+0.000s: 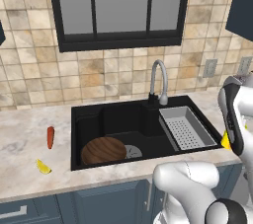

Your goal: Remove the carrot and lemon wedge from the sink. Then move the bowl and cup from the counter to the sink for washing.

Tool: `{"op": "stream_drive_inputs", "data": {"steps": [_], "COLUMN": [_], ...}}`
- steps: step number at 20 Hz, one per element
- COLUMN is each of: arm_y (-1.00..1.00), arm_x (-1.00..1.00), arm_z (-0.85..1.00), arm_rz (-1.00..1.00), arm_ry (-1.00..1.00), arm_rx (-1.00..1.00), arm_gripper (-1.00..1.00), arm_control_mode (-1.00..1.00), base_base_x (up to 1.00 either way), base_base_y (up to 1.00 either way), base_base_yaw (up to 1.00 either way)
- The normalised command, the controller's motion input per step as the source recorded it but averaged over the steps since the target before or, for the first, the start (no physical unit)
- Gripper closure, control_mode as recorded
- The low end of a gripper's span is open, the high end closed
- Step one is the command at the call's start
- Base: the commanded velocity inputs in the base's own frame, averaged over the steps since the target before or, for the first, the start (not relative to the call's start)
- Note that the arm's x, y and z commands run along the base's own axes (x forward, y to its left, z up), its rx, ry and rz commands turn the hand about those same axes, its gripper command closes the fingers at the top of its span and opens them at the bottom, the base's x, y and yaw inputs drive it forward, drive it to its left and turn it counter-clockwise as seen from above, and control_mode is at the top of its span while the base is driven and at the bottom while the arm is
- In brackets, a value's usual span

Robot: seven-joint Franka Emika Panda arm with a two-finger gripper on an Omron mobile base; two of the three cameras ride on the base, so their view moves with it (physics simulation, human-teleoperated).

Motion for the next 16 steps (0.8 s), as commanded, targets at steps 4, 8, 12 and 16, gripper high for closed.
{"op": "stream_drive_inputs", "data": {"steps": [4, 8, 12, 16], "arm_y": [0.39, 0.36, 0.35, 0.28], "arm_x": [-0.06, -0.10, -0.02, 0.00], "arm_z": [0.12, 0.10, 0.08, 0.07], "arm_rz": [0.13, 0.14, 0.13, 0.13], "arm_ry": [0.00, 0.00, 0.00, 0.00], "arm_rx": [0.00, 0.00, 0.00, 0.00], "arm_gripper": [1.00, 1.00, 1.00, 1.00], "arm_control_mode": [-1.00, -1.00, -1.00, -1.00], "base_base_x": [0.00, 0.00, 0.00, 0.00], "base_base_y": [0.00, 0.00, 0.00, 0.00], "base_base_yaw": [0.00, 0.00, 0.00, 0.00]}}
